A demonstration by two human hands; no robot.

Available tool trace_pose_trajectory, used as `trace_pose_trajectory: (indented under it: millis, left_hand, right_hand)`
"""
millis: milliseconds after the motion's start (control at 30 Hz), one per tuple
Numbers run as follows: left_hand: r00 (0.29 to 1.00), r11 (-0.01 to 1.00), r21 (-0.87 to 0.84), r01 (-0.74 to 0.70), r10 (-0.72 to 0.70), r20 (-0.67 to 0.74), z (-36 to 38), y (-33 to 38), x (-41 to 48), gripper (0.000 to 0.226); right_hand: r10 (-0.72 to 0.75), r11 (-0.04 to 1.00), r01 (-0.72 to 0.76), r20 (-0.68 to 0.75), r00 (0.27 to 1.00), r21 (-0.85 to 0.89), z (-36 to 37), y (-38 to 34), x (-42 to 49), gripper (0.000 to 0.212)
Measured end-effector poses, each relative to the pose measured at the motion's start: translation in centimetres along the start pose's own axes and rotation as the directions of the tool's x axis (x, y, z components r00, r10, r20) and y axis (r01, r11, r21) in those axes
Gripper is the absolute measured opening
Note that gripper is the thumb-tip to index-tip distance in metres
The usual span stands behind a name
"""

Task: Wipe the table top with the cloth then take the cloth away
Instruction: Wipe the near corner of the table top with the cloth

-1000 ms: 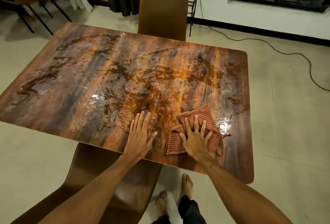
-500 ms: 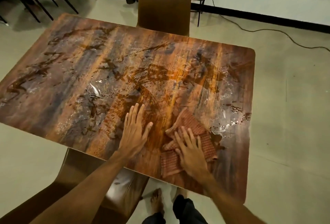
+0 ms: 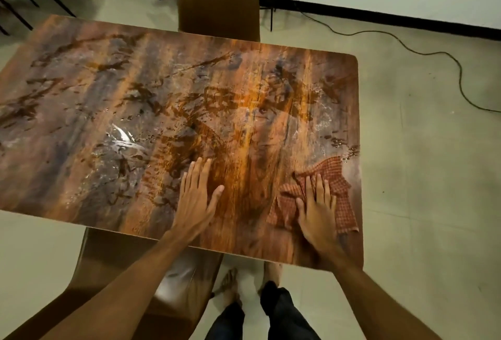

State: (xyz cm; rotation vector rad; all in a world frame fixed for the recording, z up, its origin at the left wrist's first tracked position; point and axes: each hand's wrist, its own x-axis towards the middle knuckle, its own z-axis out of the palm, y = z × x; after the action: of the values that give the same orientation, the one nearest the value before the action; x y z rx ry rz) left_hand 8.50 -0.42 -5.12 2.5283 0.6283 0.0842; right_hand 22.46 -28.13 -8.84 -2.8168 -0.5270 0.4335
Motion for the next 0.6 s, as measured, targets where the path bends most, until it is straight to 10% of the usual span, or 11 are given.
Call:
trace_pose_trajectory:
  millis: [233, 467, 600]
  left_hand:
    - [0.999, 0.999, 0.018, -0.047, 0.047, 0.018, -1.4, -2.4, -2.4, 0.072]
    - [0.995, 0.995, -0.044, -0.085, 0.087, 0.043, -1.5, -3.2, -4.1, 0.071]
    - [0.988, 0.991, -0.038, -0.128, 0.131, 0.079, -1.7, -2.6, -4.5, 0.073]
  right_hand:
    - [-0.396, 0.915, 0.401, 0.115, 0.911, -0.030, 6.5, -11.7, -8.5, 0.065]
    - [0.283, 0.958, -0.279, -0.065, 0.957, 0.071, 3.4, -4.7, -7.9, 0.067]
    - [-0.250, 0.966, 0.253, 0.060, 0.966, -0.058, 7.3, -12.6, -11.5, 0.070]
